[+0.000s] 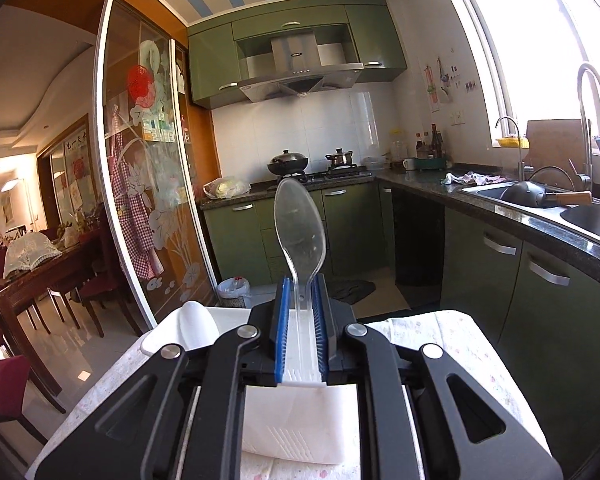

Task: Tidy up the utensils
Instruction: 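Lower the clear spoon into the white holder and open the right gripper, then grasp a black plastic fork with the left gripper and lift it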

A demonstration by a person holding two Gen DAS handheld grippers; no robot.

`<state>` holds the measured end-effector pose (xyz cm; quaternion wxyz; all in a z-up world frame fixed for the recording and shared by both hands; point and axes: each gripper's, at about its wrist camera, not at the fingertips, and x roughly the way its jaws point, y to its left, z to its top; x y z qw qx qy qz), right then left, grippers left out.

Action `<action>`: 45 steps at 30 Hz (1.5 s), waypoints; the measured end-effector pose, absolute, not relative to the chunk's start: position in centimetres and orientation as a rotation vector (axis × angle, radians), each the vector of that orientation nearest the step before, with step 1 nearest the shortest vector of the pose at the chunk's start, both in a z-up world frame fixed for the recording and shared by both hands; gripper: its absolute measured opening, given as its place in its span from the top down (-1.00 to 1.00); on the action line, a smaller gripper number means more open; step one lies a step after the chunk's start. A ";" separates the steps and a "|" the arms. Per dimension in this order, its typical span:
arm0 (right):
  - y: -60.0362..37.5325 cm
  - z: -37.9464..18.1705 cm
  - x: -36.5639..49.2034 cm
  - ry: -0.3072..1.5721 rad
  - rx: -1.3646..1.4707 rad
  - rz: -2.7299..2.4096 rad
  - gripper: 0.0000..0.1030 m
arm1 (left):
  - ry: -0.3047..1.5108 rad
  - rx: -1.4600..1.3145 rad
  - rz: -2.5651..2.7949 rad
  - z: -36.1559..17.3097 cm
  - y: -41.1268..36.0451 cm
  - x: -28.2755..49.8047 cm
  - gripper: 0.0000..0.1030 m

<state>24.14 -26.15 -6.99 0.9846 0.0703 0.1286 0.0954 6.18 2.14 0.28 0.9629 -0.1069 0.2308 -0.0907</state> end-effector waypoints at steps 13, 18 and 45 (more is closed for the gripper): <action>-28.6 -6.9 18.7 0.325 0.194 0.238 0.56 | 0.600 -0.155 -0.171 -1.0 1.0 7.1 -0.03; -30.0 -8.8 16.2 0.644 0.241 0.333 0.15 | 0.925 -0.087 -0.186 -5.5 -0.4 9.6 -0.20; -34.7 -14.3 11.2 1.080 0.314 0.427 0.15 | 1.529 0.060 -0.293 -13.9 -13.4 9.7 0.25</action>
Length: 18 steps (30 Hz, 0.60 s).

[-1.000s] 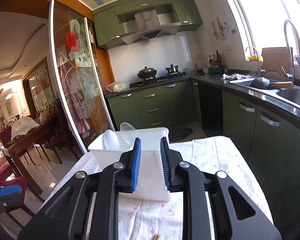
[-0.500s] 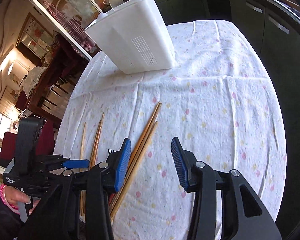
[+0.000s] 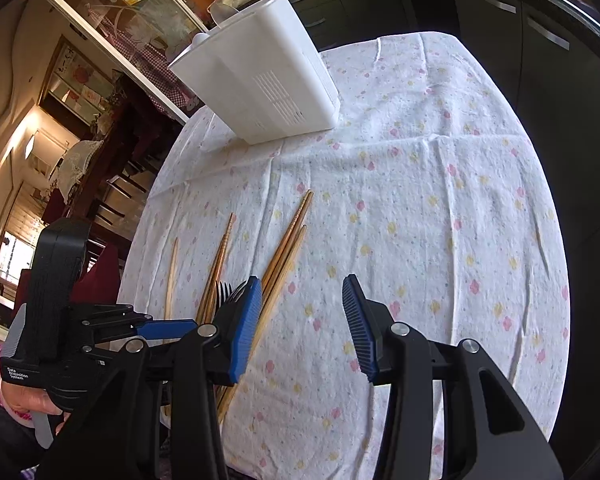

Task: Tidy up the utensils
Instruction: 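Grasp a black plastic fork with the left gripper and lift it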

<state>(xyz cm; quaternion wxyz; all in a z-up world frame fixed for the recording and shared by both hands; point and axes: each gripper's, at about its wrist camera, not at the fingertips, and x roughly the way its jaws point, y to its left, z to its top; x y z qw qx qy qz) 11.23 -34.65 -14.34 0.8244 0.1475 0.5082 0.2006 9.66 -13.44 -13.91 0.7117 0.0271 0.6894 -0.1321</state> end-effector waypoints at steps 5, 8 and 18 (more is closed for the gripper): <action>-35.9 -14.8 11.0 1.083 0.337 0.415 0.16 | 1.567 0.047 -0.312 -14.9 -15.7 10.3 0.78; -36.5 -14.8 10.8 1.081 0.347 0.412 0.16 | 1.563 0.065 -0.273 -15.3 -16.3 10.6 0.80; -36.8 -14.6 10.5 1.074 0.340 0.417 0.16 | 1.578 0.088 -0.211 -15.6 -17.8 13.2 0.76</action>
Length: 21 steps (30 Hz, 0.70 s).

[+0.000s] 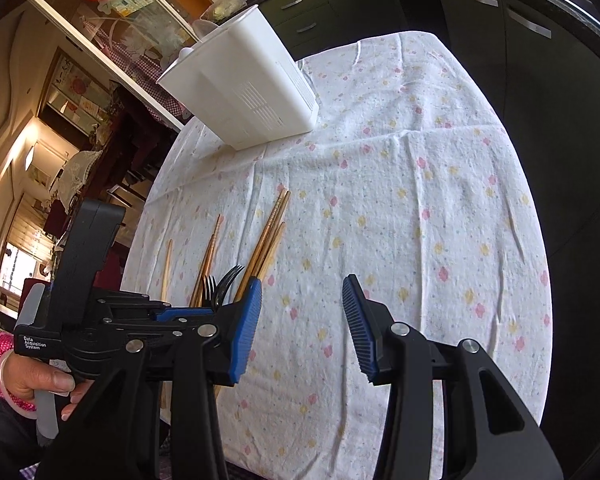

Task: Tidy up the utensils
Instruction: 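Grasp a black plastic fork with the left gripper and lift it, then grasp another black fork with the right gripper while the left gripper holds its fork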

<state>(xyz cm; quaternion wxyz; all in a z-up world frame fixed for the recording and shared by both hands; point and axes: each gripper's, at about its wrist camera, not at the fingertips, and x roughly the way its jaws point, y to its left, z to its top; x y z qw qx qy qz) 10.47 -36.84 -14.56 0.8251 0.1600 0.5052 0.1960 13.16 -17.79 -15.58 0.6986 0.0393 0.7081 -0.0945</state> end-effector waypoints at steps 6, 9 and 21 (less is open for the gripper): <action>-36.9 -14.6 10.3 1.078 0.336 0.413 0.16 | 1.576 0.065 -0.225 -15.6 -17.3 14.8 0.81; -36.4 -14.6 10.3 1.088 0.324 0.420 0.15 | 1.556 0.040 -0.241 -14.9 -16.3 15.0 0.82; -25.0 -16.3 9.9 1.332 0.171 0.631 0.32 | 1.422 -0.034 -0.242 -10.2 -9.7 13.3 0.82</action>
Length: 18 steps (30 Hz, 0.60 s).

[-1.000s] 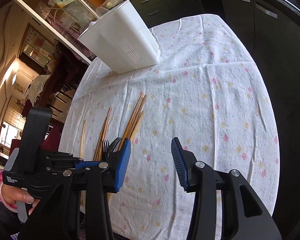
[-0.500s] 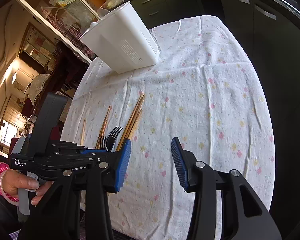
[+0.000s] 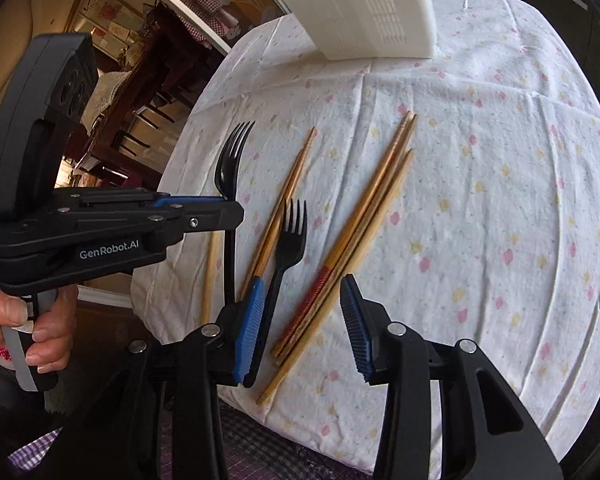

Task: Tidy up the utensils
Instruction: 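Grasp another black fork with the right gripper while the left gripper holds its fork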

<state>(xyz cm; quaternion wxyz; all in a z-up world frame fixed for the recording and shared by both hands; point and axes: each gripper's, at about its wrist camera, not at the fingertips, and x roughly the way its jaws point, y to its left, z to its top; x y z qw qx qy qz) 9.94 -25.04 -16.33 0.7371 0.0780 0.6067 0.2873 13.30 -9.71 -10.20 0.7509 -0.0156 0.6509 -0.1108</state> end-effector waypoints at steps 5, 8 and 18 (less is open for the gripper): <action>-20.7 -17.5 10.1 1.434 0.033 0.589 0.57 | 1.392 -0.067 -0.260 -9.6 -7.6 12.3 0.82; -18.9 -17.8 10.6 1.465 -0.055 0.524 0.63 | 1.363 -0.067 -0.276 -8.7 -5.9 11.4 0.82; -15.5 -19.7 12.8 1.566 -0.162 0.373 0.69 | 1.255 -0.044 -0.311 -6.3 -4.2 10.0 0.82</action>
